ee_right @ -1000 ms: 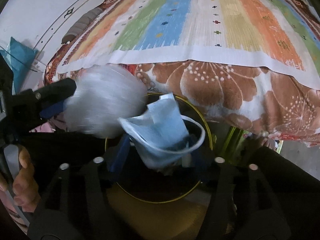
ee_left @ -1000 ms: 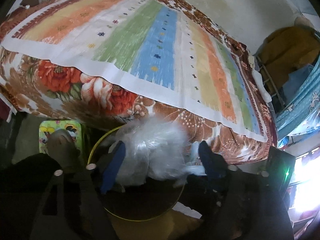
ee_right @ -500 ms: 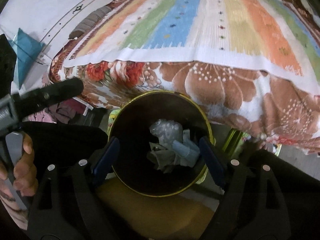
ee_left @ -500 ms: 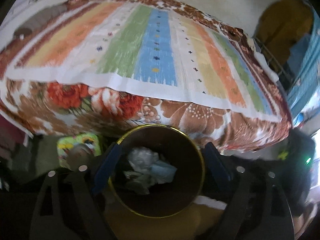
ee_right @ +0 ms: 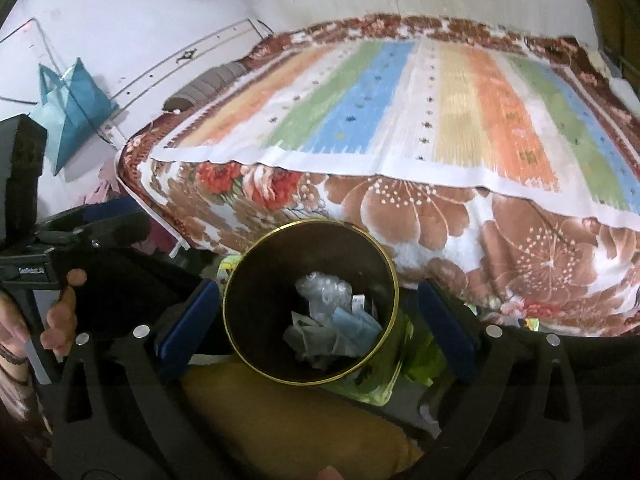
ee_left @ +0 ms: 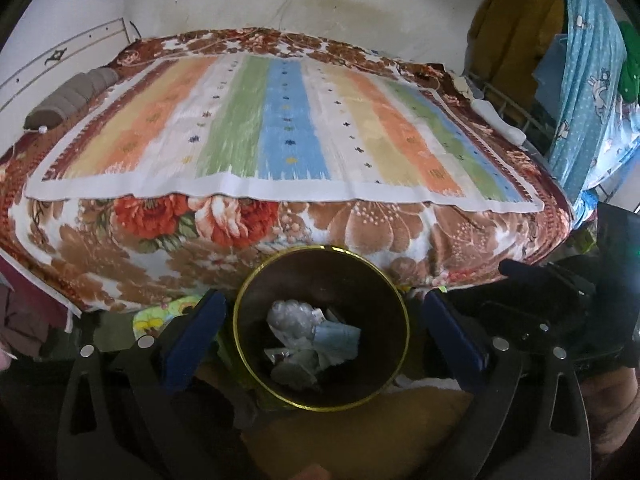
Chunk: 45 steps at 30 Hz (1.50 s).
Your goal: Collect trash
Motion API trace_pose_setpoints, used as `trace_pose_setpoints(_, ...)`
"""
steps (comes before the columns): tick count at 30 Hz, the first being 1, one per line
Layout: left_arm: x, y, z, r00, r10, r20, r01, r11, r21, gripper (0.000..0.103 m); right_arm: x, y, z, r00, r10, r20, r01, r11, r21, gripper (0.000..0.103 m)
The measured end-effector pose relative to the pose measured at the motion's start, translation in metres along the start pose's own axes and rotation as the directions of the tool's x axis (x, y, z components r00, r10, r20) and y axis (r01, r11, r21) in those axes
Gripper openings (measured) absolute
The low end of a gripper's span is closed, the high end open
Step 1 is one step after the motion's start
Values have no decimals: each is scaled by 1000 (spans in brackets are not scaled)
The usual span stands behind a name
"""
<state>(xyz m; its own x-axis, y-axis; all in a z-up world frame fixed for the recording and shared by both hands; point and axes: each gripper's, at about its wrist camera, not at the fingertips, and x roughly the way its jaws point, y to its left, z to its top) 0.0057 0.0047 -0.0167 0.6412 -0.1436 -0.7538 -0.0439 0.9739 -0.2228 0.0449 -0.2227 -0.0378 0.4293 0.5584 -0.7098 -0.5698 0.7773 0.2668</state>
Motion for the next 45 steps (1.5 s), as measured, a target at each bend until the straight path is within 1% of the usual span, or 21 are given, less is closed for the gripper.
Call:
trace_pose_setpoints(3, -7, -1, -5, 999, 2, 35, -2, 1000, 9, 97, -7, 7, -4, 999, -20, 39, 22, 999, -39, 94)
trace_pose_setpoints(6, -9, -3, -6, 999, -10, 53, 9, 1000, 11, 97, -9, 10, -6, 998, -27, 50, 30, 998, -63, 94)
trace_pose_setpoints(13, -6, -4, -7, 999, 21, 46, -22, 1000, 8, 97, -11, 9, -7, 998, -14, 67, 18, 998, -56, 94)
trace_pose_setpoints(24, -1, -10, -8, 999, 25, 46, -26, 999, 20, 97, -16, 11, -6, 996, 9, 86, -5, 999, -46, 94)
trace_pose_setpoints(45, 4, -11, -11, 999, 30, 26, -31, 999, 20, 97, -18, 12, -3, 996, 31, 83, -29, 999, -34, 94)
